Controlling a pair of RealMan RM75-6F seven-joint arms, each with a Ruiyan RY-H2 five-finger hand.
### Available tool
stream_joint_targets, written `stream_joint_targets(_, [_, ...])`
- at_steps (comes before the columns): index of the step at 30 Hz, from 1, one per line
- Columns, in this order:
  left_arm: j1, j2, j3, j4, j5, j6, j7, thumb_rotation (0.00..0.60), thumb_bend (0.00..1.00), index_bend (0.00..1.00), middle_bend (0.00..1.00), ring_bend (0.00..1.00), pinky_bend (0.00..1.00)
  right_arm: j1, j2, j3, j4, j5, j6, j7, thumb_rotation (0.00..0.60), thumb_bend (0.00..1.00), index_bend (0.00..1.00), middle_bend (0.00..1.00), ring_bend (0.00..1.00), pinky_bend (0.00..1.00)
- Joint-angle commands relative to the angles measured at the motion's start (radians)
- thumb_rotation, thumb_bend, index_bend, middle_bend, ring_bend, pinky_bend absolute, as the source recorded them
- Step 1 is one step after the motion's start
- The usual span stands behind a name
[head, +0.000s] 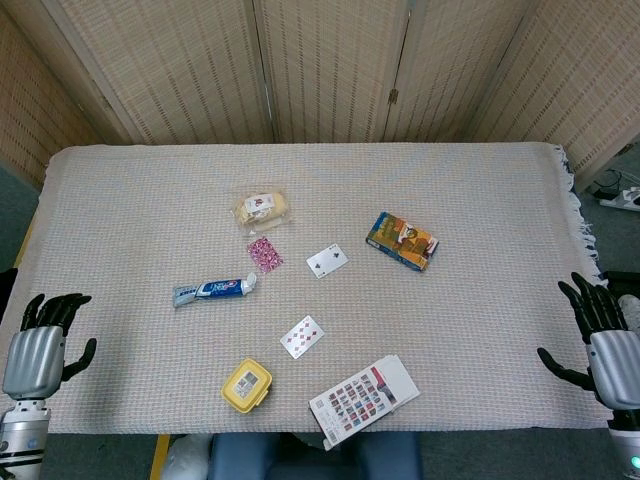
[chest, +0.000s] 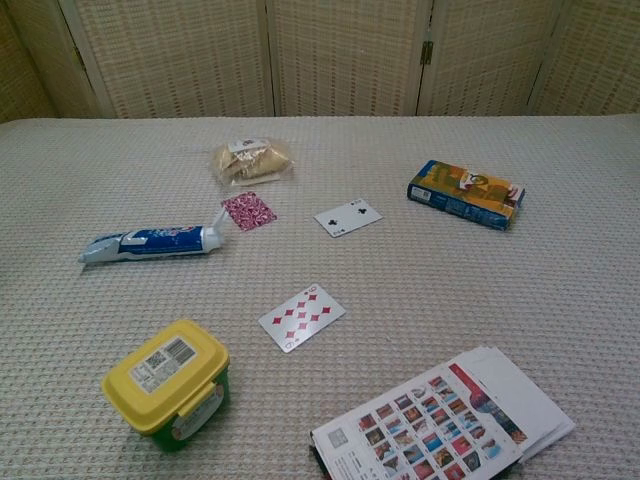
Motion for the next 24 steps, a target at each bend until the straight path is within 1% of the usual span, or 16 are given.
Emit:
stream_joint_targets(1, [-0.002, -0.001, -0.002, 0.000, -0.002, -0.002, 0.005, 0.600, 0.44, 0.25, 0.23, 0.18, 0.09, -0.001, -0.001, 0.001, 0.002, 0.001, 0.002, 0.001, 0.600, 0.30, 0.00, 0.00, 0.00, 0.00])
stream_joint_targets(4, [-0.008, -0.003, -0.007, 0.002, -0.003, -0.008, 0.008, 0.600, 0.44, 0.25, 0.23, 0.18, 0.09, -0.004, 0.001, 0.003, 0.005, -0.001, 0.006, 0.003, 0.600, 0.30, 0.00, 0.00, 0.00, 0.00])
stream_joint_targets(7, [-0.031, -0.014, -0.022, 0.026, -0.013, -0.033, 0.008, 0.600, 0.44, 0.25, 0.23, 0.18, 0.09, -0.004, 0.008, 0.004, 0.003, -0.001, 0.006, 0.011, 0.600, 0.30, 0.00, 0.00, 0.00, 0.00])
stream_joint_targets(11, [-0.088, -0.020, -0.050, 0.045, -0.026, -0.104, 0.003, 0.600, 0.44, 0.25, 0.23, 0.19, 0.09, 0.001, 0.021, 0.011, -0.005, -0.003, 0.002, 0.005, 0.600, 0.30, 0.00, 0.00, 0.00, 0.00])
stream_joint_targets(15, [-0.170, -0.043, -0.087, 0.068, -0.059, -0.205, 0.019, 0.600, 0.44, 0.25, 0.23, 0.19, 0.09, 0.010, 0.033, 0.018, -0.018, -0.005, -0.003, 0.000, 0.600, 0.30, 0.00, 0.00, 0.00, 0.00])
stream_joint_targets(19, [-0.263, -0.105, -0.119, 0.125, -0.114, -0.318, 0.037, 0.600, 0.44, 0.26, 0.24, 0.19, 0.09, 0.015, 0.039, 0.022, -0.024, -0.006, -0.009, 0.000, 0.600, 0.30, 0.00, 0.00, 0.00, 0.00])
stream_joint_targets(24, [-0.353, -0.188, -0.139, 0.193, -0.181, -0.412, 0.086, 0.600, 0.44, 0.26, 0.24, 0.20, 0.09, 0.017, 0.042, 0.023, -0.024, -0.002, -0.015, 0.003, 0.600, 0.30, 0.00, 0.00, 0.00, 0.00])
